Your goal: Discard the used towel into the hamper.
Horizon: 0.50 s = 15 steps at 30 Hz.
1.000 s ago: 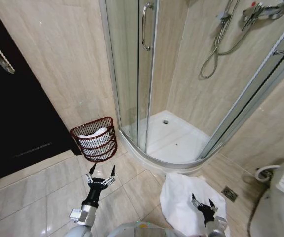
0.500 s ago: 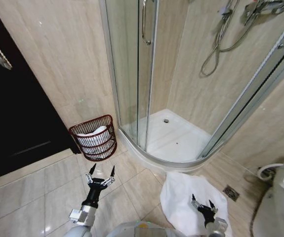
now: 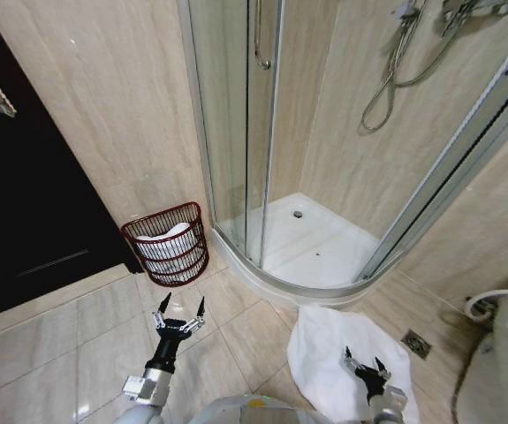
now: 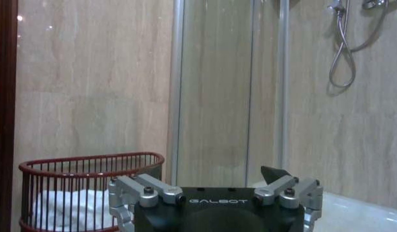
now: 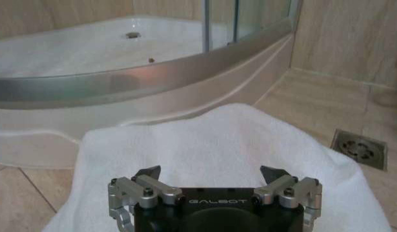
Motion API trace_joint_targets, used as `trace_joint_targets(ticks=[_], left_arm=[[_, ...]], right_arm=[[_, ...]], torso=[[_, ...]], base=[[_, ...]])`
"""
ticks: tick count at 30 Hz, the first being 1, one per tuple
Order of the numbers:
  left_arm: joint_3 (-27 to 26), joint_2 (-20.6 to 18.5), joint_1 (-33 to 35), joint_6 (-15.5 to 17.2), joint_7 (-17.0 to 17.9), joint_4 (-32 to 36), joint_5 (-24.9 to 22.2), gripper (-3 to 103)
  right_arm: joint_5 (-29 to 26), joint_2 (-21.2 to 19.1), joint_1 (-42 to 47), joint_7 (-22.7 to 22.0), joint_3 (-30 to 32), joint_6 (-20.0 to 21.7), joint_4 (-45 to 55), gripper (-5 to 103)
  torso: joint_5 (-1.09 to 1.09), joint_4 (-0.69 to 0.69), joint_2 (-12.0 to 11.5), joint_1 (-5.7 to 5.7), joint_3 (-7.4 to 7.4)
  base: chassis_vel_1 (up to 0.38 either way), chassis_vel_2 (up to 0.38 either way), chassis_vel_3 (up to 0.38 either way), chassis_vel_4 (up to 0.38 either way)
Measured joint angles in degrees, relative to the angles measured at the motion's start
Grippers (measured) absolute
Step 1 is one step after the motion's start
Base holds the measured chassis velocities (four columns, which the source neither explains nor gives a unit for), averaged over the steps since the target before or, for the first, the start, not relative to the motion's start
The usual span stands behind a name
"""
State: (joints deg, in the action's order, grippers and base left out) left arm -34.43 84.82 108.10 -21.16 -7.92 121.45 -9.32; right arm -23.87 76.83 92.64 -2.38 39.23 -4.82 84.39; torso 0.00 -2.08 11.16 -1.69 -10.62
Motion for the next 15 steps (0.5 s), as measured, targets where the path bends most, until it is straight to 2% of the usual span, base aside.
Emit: trace_joint_targets(ticks=[7, 15], left_arm=[[-0.12, 0.13, 0.43, -0.18, 0.31, 0.30, -0.13, 100], [-0.74, 0.35, 0.64, -0.19, 0.31, 0.91, -0.04, 100]], right_arm=[[-2.50, -1.01, -4.64, 2.58, -0.15, 3.13, -5.47, 100], [-1.69, -1.18, -9.96, 5.24, -0.41, 4.55, -13.48, 100]], torso=[[0.01, 0.00, -0.09, 0.00, 0.09], [0.00, 0.00, 0.10, -0.06, -0.04]], base=[[0.000, 0.000, 0.000, 0.000], [0.000, 0.000, 0.000, 0.000]])
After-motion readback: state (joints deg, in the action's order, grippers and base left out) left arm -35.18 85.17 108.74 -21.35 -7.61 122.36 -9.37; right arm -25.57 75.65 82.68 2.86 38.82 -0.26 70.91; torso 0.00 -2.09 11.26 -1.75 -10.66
